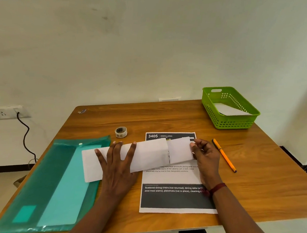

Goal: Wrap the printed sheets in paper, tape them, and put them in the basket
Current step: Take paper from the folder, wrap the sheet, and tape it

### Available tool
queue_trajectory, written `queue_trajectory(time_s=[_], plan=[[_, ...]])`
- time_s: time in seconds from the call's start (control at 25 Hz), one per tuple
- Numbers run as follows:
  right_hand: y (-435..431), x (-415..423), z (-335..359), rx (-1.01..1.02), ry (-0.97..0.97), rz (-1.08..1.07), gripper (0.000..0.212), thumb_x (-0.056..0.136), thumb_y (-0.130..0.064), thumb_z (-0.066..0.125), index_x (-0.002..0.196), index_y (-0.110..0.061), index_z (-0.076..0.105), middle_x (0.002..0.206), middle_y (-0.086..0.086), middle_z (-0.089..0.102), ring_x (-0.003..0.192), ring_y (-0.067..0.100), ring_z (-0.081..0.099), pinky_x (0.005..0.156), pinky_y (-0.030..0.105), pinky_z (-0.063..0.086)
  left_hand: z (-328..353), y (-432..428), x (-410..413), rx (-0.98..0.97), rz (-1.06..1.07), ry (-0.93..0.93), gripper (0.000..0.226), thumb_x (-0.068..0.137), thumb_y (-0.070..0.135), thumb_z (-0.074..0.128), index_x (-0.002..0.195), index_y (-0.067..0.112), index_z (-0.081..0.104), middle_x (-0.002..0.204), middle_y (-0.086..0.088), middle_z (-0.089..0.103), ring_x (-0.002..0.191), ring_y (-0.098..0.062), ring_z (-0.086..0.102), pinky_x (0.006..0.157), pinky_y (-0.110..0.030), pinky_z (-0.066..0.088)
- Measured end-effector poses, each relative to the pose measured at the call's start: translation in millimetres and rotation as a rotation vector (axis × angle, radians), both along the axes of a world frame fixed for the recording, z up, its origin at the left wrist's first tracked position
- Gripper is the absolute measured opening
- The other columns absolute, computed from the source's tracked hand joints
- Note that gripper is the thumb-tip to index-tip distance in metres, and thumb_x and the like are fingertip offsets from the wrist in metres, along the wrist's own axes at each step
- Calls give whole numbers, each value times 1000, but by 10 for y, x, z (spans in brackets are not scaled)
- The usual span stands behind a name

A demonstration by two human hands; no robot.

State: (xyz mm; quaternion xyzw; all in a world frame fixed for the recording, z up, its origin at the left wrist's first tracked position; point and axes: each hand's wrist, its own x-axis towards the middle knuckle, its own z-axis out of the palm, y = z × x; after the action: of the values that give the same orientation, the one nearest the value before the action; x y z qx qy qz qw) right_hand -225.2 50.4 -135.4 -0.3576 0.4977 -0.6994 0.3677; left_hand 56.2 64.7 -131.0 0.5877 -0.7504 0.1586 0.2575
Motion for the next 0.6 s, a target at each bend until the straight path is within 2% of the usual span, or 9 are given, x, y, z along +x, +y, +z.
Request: queue_trajectory(time_s=[0.16, 0.32, 0.48, 0.56, 0.6], plan=[[29, 23, 17, -5, -24, 53, 8, 85, -4, 72, 89, -11, 72, 86, 7, 73, 78, 13, 66, 70, 28, 53, 42, 1, -36, 18, -11, -29, 89, 68, 62, 68, 145, 29, 39, 142, -20, 41, 135, -40, 35, 109, -75, 6], [67, 22, 43, -31, -66, 109, 11, 85, -4, 70, 96, -6, 73, 91, 9, 76, 81, 14, 69, 70, 23, 54, 168, -29, -196, 15, -32, -35, 90, 68, 65, 67, 146, 29, 43, 142, -19, 42, 135, -38, 36, 111, -74, 1], [88, -8, 46, -83, 31, 159, 17, 87, -16, 70, 100, -6, 76, 102, 14, 72, 94, 23, 67, 80, 30, 51, 216, -95, -397, 51, -52, -48, 95, 62, 65, 73, 145, 31, 40, 140, -18, 42, 133, -38, 36, 110, -75, 6], [95, -10, 59, -87, -10, 183, 28, 86, -26, 70, 103, -4, 73, 109, 19, 67, 101, 30, 64, 84, 35, 49, 223, -109, -517, 72, -61, -45, 98, 61, 66, 74, 145, 32, 37, 138, -18, 43, 133, -37, 36, 109, -75, 7], [100, -7, 78, -79, -59, 190, 33, 85, -28, 67, 105, -2, 70, 110, 17, 68, 100, 28, 65, 82, 33, 50, 230, -112, -575, 77, -65, -41, 99, 60, 66, 74, 145, 32, 36, 138, -18, 43, 133, -37, 36, 110, -75, 7]])
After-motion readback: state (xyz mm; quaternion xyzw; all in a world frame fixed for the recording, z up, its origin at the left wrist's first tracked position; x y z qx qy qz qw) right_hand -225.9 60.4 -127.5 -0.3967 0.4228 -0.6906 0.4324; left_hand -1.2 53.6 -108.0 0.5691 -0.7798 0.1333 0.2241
